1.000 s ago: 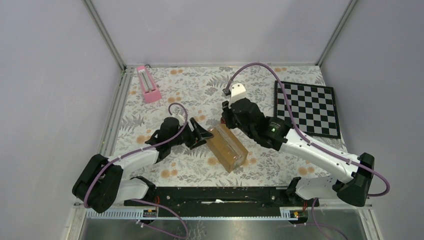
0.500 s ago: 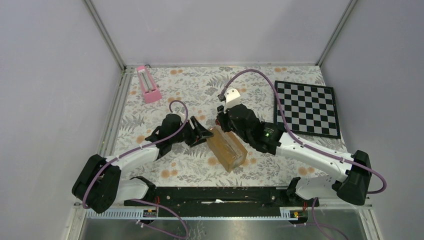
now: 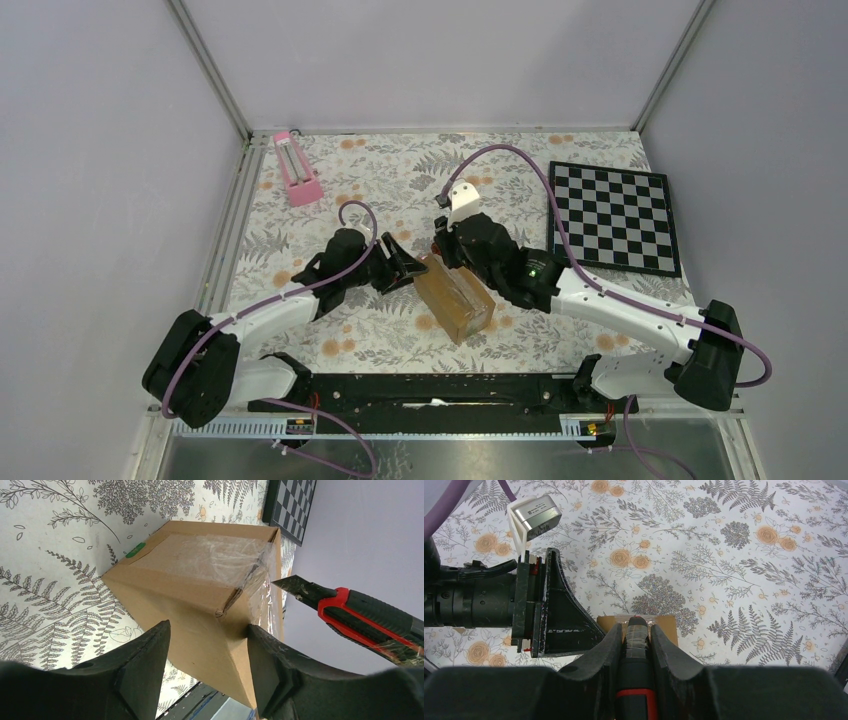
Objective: Unpack the express box
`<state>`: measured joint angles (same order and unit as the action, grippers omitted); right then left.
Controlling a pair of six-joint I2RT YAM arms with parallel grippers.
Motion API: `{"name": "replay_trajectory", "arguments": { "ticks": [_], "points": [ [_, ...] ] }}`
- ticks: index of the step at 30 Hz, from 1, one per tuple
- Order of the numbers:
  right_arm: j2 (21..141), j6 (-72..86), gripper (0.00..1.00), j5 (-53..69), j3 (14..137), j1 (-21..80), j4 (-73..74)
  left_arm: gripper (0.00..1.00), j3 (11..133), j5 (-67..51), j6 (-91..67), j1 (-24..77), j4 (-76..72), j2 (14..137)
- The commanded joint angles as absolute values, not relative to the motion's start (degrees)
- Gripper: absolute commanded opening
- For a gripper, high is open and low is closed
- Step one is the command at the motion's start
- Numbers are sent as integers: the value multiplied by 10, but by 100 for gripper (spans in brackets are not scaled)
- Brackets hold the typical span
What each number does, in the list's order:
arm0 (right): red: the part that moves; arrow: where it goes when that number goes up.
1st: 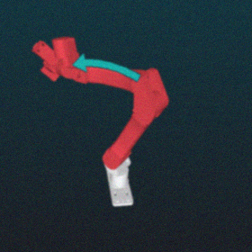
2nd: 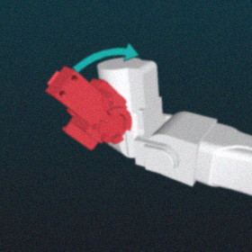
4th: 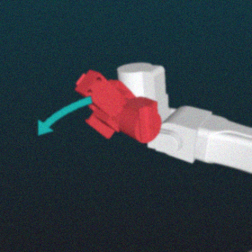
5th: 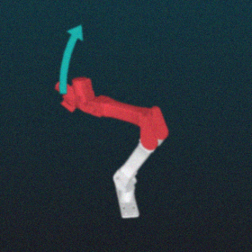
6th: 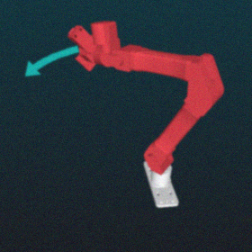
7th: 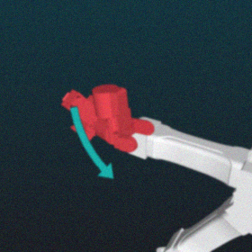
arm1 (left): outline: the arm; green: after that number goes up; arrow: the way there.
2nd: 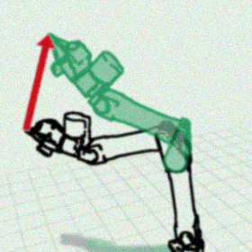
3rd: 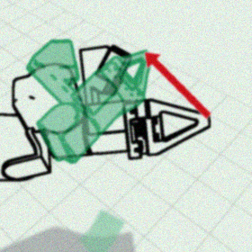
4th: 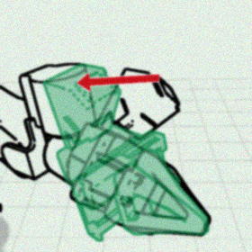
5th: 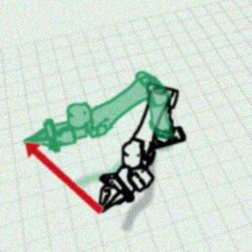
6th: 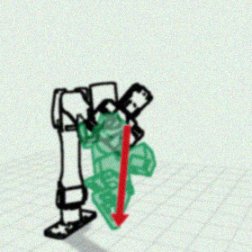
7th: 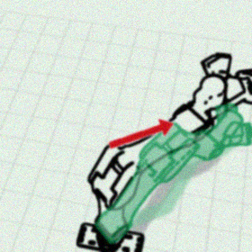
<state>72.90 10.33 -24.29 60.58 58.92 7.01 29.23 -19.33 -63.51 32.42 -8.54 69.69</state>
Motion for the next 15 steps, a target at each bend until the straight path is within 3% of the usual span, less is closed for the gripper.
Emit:
{"name": "replay_trajectory", "arguments": {
  "ticks": [1,15],
  "points": [
    [713,111,0,-240,611,598,43,58,295,-161,-629,330,-44,693],
    [715,119,0,-236,611,599,70,58,287,-154,-638,332,-44,685]
  ]
}}
